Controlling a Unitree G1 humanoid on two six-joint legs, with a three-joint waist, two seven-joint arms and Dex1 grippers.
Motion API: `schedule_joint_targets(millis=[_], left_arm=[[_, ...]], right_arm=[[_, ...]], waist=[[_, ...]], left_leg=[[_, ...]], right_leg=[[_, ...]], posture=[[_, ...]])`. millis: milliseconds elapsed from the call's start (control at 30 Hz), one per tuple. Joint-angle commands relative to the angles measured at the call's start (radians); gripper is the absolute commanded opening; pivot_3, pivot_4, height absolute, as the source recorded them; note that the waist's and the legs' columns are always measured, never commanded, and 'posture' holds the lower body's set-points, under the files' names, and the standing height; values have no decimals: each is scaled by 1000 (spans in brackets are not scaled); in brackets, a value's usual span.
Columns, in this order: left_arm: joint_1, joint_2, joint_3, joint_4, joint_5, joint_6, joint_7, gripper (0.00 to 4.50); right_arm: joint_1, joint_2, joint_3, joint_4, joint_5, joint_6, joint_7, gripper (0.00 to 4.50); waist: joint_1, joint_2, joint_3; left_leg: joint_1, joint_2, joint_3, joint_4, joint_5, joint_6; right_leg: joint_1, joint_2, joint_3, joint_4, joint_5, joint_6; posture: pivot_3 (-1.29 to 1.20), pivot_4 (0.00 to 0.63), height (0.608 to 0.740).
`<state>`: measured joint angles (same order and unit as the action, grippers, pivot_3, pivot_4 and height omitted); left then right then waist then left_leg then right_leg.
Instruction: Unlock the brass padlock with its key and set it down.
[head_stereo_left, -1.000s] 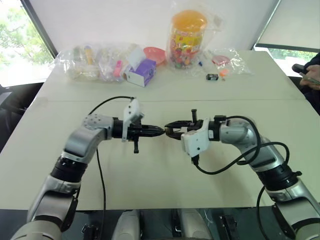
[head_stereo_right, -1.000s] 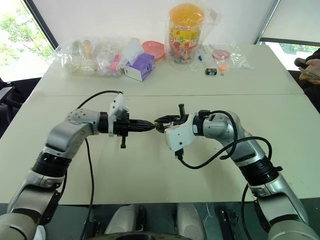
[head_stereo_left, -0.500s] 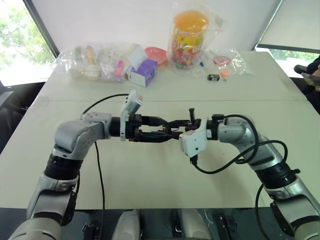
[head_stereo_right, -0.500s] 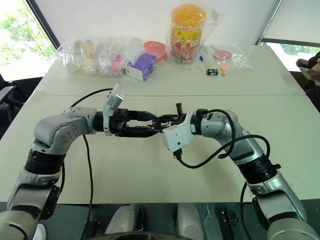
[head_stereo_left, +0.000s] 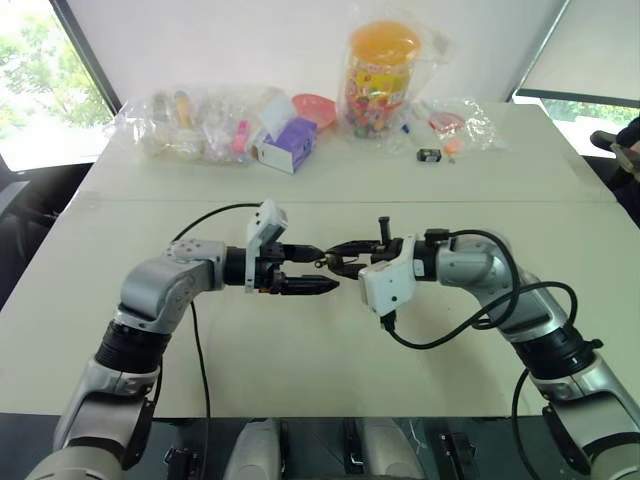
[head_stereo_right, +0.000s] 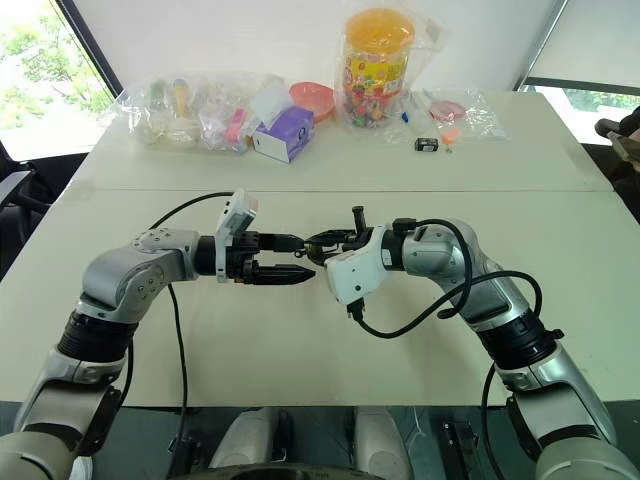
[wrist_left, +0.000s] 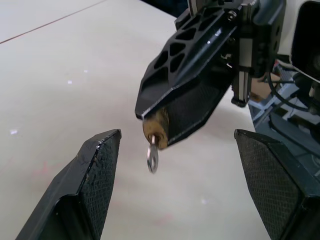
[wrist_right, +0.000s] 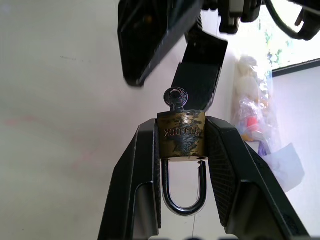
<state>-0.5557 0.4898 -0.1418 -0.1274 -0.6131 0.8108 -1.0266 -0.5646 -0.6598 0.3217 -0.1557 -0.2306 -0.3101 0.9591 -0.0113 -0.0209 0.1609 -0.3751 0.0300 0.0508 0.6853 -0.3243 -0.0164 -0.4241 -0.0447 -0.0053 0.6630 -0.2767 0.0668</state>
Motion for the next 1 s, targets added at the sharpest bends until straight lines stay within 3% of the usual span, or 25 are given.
schedule_joint_targets(millis=[33,200,500,633,733,767,900,1000], left_arm=[[-24,-38,55,-5,-58,41,44,2036],[-29,-61,85,-2,-85,82,78,22],[-1,-56,60,-38,-64,74,89,22],[2,-44,50,-46,-50,52,77,0],[-4,-26,41,-35,-30,16,57,0],[-7,-19,39,-31,-27,8,48,0],[-14,9,33,-26,-21,-14,4,0],[-23,21,25,-8,-4,-37,-20,0]], right_arm=[[-10,5,-11,-55,10,5,-8,704],[-6,8,-8,-69,10,15,-7,704],[-7,12,-3,-77,23,30,7,704],[2,14,-12,-93,56,79,26,2703],[48,-43,-34,-128,99,192,95,4229],[68,-62,-50,-144,122,235,111,4445],[143,-100,-168,-252,316,527,136,4445],[148,-90,-273,-336,509,765,115,3562]], waist=[[-1,0,0],[-1,0,0],[-1,0,0],[-1,0,0],[2,0,0],[3,0,0],[2,0,0],[-2,0,0]], left_leg=[[0,0,0,0,0,0],[0,0,0,0,0,0],[0,0,0,0,0,0],[0,0,0,0,0,0],[0,0,0,0,0,0],[0,0,0,0,0,0],[0,0,0,0,0,0],[0,0,0,0,0,0]], right_leg=[[0,0,0,0,0,0],[0,0,0,0,0,0],[0,0,0,0,0,0],[0,0,0,0,0,0],[0,0,0,0,0,0],[0,-1,0,0,0,0],[0,-1,0,0,0,0],[0,-1,0,0,0,0]], posture=[[0,150,740],[0,150,740],[0,150,740],[0,150,740],[0,150,740],[0,150,740],[0,150,740],[0,150,740]])
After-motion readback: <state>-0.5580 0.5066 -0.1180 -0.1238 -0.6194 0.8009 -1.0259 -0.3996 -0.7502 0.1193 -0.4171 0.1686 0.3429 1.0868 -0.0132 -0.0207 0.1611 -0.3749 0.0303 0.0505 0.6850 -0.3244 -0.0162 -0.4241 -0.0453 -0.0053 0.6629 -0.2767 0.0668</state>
